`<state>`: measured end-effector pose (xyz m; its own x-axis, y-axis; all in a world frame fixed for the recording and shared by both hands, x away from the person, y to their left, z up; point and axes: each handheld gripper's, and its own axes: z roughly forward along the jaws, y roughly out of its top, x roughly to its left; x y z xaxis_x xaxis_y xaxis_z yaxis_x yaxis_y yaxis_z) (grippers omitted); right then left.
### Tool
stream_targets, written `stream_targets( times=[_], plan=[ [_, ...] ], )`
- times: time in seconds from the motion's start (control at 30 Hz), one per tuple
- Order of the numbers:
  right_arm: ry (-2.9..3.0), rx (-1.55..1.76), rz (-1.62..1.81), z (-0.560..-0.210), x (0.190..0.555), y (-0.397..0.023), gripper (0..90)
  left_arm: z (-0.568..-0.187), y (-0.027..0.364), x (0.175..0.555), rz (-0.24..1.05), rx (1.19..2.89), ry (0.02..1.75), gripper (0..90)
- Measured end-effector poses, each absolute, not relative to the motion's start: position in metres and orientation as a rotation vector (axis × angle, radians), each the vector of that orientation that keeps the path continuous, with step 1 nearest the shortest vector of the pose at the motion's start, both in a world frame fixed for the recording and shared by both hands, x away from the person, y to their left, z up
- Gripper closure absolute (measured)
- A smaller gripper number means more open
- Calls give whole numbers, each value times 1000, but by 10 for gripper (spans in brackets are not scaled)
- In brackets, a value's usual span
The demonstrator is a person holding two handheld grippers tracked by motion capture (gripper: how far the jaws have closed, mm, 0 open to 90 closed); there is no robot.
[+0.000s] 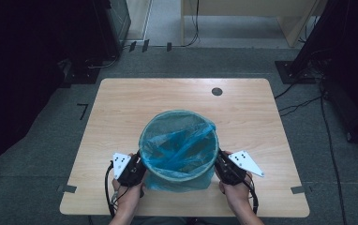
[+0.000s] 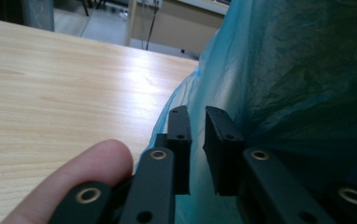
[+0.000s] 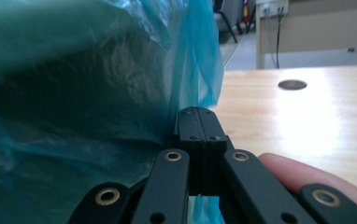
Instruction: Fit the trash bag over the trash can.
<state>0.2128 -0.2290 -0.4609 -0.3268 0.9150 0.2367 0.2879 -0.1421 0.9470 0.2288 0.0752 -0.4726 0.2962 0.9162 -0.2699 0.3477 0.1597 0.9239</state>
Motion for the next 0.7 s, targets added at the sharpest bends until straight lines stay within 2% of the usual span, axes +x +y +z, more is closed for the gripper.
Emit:
stream_targets(
  times=[0.07, 0.17, 0.33, 0.7],
  plan=[
    [1604, 1351, 1484, -464, 213, -229, 900, -474, 76, 230, 619, 1413, 1265, 802],
    [1617, 1343, 1466, -463, 213, -231, 900, -471, 84, 232, 616, 1406, 1261, 709],
    [1581, 1327, 1470, -453, 212, -246, 900, -467, 100, 229, 621, 1395, 1247, 630],
    [1653, 1046, 1563, -406, 217, -281, 900, -469, 120, 218, 589, 1414, 1227, 466]
  ],
)
